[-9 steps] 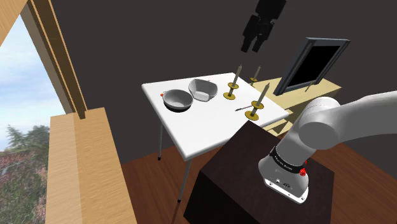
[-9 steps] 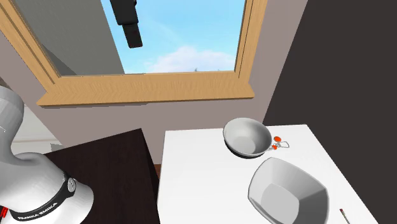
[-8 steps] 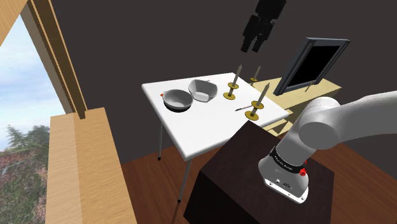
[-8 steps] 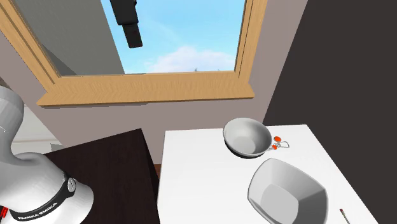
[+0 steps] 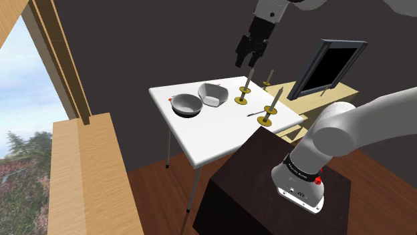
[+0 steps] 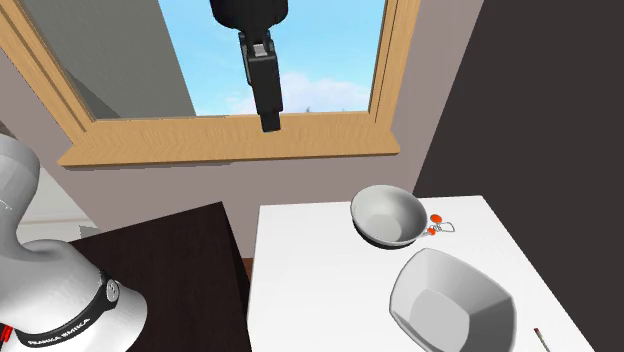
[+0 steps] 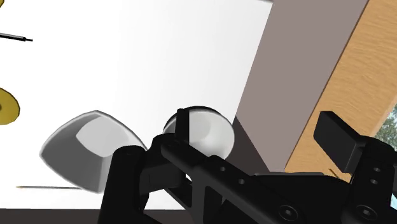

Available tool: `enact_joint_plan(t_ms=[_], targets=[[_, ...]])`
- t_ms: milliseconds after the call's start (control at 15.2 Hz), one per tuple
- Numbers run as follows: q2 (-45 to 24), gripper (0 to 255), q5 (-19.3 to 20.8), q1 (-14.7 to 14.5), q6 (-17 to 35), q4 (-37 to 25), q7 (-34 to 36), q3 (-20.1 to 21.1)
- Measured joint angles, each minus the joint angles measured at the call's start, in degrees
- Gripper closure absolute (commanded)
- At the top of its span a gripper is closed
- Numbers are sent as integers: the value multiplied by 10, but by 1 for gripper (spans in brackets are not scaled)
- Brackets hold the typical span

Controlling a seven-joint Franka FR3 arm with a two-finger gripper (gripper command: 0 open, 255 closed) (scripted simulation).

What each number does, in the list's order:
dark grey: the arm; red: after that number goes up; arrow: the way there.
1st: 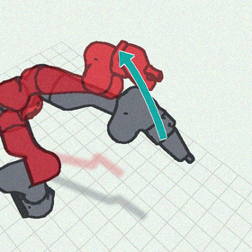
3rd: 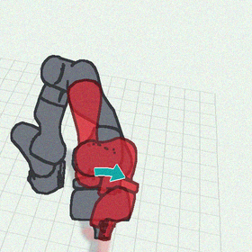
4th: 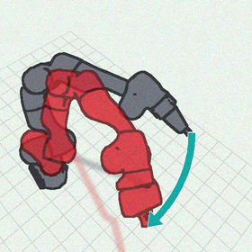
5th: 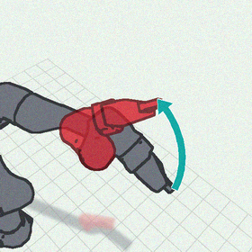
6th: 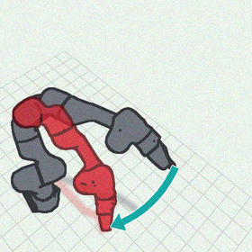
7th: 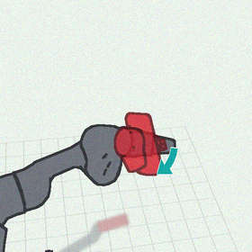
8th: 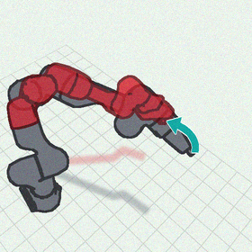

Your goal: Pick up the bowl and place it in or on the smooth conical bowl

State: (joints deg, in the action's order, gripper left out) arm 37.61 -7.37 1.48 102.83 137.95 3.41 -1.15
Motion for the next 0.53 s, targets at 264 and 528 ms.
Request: enact_joint_plan(t_ms=[264,528], targets=[[-58,0,-10,6,85,22,-4,-8],[-121,0,-24,8,165,35,-9,-16]])
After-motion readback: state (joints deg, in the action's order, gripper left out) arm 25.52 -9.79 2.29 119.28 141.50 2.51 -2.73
